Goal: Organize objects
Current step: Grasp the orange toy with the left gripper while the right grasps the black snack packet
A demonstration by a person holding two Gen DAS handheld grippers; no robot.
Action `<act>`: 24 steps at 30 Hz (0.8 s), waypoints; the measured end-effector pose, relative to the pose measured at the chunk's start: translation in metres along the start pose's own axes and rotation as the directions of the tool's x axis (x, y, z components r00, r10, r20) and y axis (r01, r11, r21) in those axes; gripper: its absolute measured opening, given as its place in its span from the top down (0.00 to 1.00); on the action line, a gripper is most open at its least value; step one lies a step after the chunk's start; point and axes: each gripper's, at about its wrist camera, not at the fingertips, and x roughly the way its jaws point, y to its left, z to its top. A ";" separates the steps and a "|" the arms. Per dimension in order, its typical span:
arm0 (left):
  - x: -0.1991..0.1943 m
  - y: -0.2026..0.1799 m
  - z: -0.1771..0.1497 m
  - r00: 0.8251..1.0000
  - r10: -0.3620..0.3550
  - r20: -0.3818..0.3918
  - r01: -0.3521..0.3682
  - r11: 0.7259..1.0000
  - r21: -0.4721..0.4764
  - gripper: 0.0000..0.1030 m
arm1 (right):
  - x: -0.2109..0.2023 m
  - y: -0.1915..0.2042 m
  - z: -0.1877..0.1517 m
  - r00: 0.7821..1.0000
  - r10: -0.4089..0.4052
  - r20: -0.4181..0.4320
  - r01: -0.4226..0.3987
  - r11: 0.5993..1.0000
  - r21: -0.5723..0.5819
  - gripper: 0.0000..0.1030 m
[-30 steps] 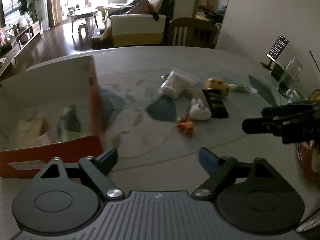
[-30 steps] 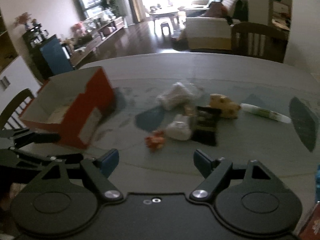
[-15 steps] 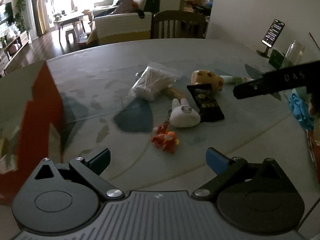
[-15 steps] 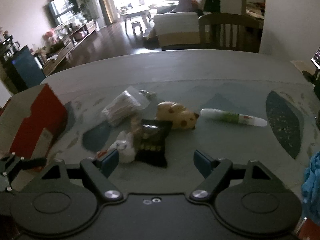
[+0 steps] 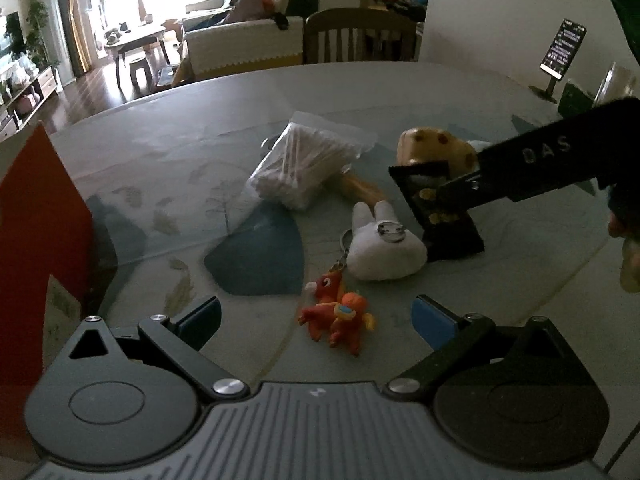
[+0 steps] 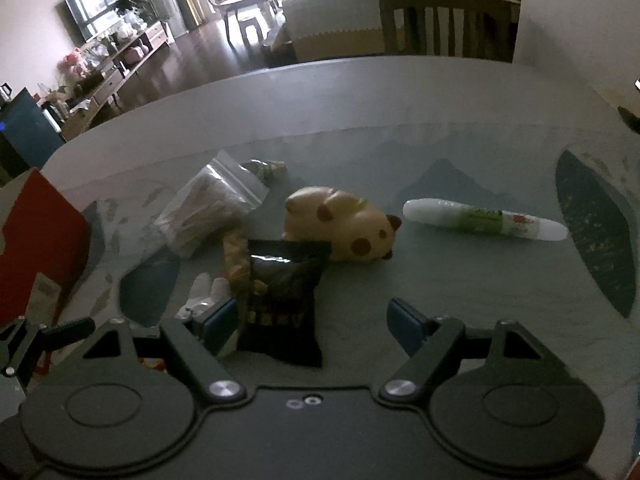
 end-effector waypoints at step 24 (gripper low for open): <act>0.012 -0.010 -0.003 1.000 -0.031 -0.006 0.031 0.996 0.081 0.34 | 0.022 0.007 0.007 0.999 0.021 -0.043 -0.021 1.000 -0.002 0.56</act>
